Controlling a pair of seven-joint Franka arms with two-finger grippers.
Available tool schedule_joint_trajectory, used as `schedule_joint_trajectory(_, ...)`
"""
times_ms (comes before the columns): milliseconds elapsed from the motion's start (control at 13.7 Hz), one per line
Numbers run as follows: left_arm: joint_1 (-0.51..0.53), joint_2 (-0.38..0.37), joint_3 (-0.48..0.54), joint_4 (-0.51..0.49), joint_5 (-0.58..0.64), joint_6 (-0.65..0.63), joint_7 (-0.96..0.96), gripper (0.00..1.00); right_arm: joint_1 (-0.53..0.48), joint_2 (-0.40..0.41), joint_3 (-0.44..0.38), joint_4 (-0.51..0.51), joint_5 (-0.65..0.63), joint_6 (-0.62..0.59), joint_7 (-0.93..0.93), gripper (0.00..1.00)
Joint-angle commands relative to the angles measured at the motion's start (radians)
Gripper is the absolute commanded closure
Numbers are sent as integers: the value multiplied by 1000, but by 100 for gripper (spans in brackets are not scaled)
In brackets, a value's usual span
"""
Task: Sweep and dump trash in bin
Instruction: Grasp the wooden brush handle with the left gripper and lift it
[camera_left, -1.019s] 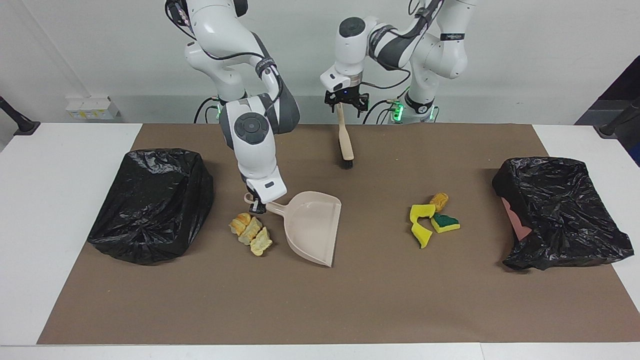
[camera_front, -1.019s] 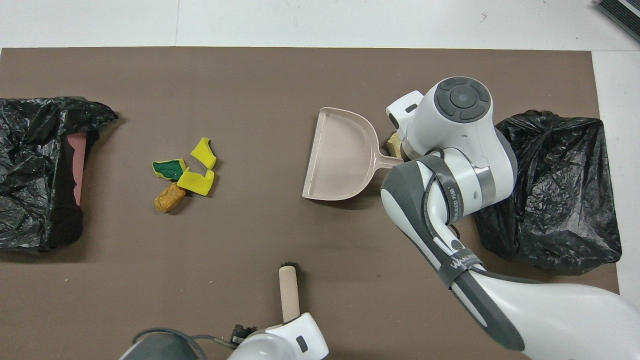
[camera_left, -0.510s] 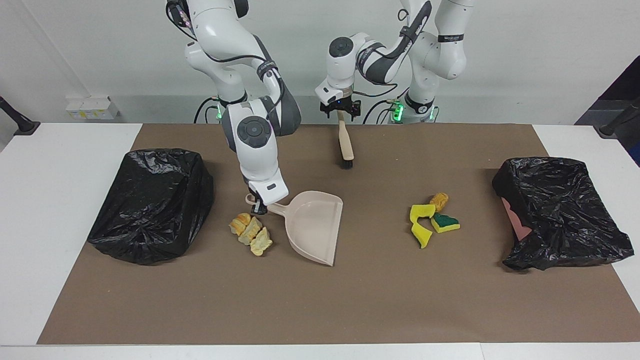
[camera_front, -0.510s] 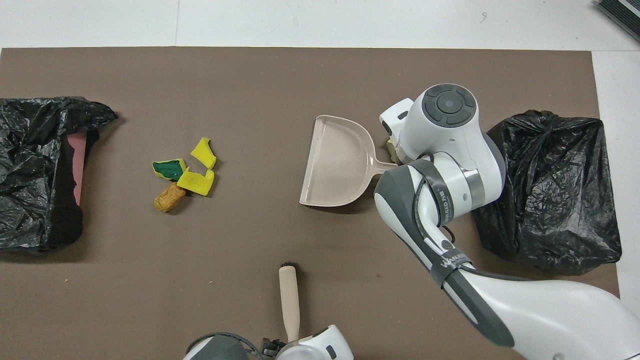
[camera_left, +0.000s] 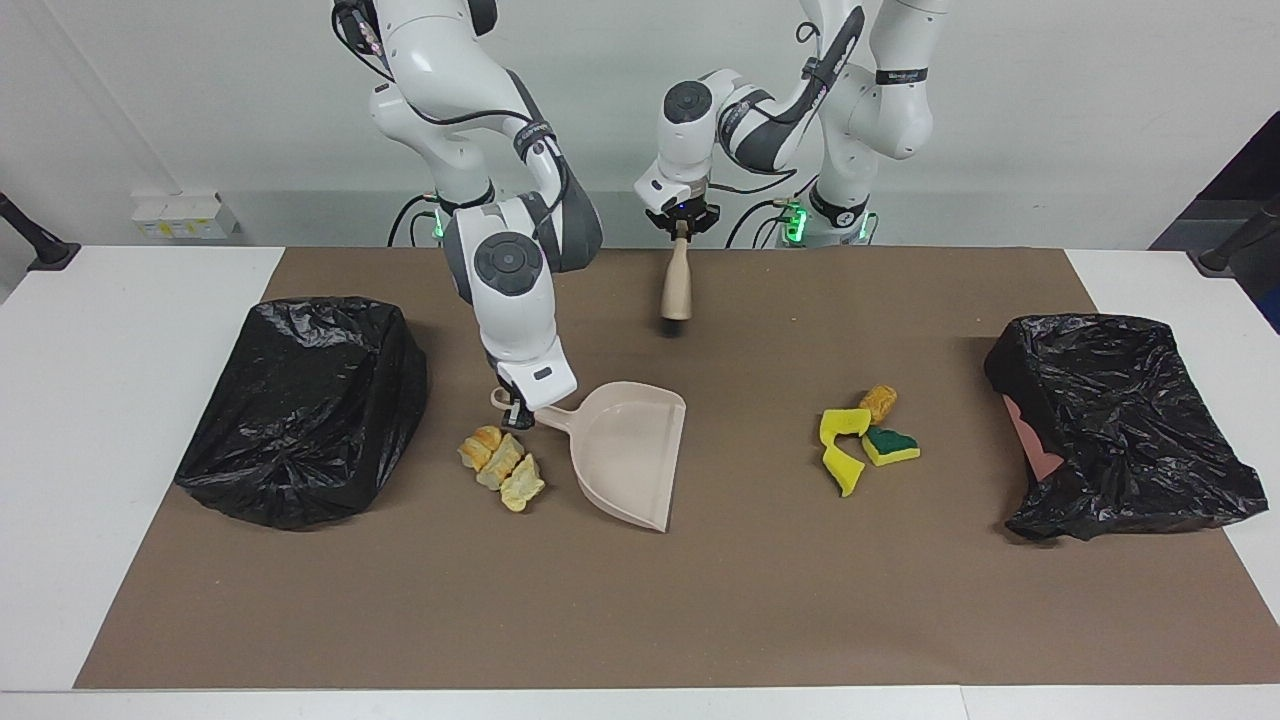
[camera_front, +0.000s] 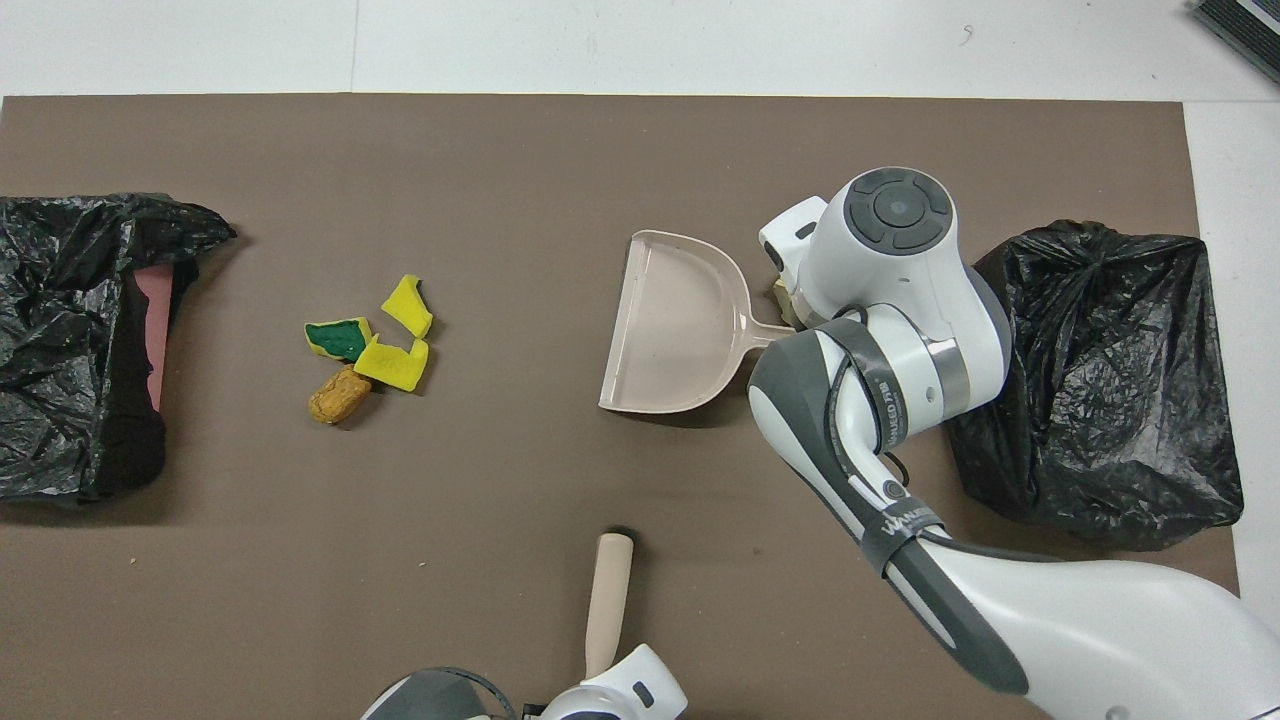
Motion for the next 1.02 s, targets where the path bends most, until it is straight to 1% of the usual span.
schedule_joint_trajectory(0, -5, -19, 16, -14, -14, -5, 6, 100, -8, -4, 8, -8, -10, 8, -11, 100)
schedule_joint_trajectory(73, 21, -22, 19, -3, -14, -9, 4, 100, -7, -4, 8, -8, -10, 6, -11, 100)
schedule_joint_trajectory(218, 134, -19, 19, 58, 3, -84, 3, 100, -4, -2, 8, -4, -7, 4, -9, 100)
schedule_joint_trajectory(291, 187, -21, 19, 86, 30, -122, 3, 100, -4, -1, 8, 1, -4, -3, -11, 100)
schedule_joint_trajectory(364, 248, -25, 19, 118, 97, -161, 4, 100, -2, -2, 10, 4, 2, -12, -9, 100)
schedule_joint_trajectory(437, 280, -26, 19, 150, 136, -199, 9, 100, -2, -7, 13, 7, 8, -14, -9, 100)
schedule_joint_trajectory(510, 326, -24, 19, 172, 149, -227, 12, 100, -2, -6, 14, 18, 9, -15, -8, 100)
schedule_joint_trajectory(582, 387, -30, 19, 181, 155, -241, 33, 100, 1, -6, 17, 22, 10, -9, 0, 100)
schedule_joint_trajectory(655, 424, -35, 21, 192, 184, -249, 80, 100, 13, -6, 19, 24, 10, -2, 29, 100)
schedule_joint_trajectory(801, 510, -35, 21, 215, 199, -288, 170, 100, 47, -4, 22, 28, 10, 8, 110, 100)
schedule_joint_trajectory(946, 611, -35, 21, 224, 211, -318, 177, 100, 55, -1, 54, 44, 12, 8, 167, 100)
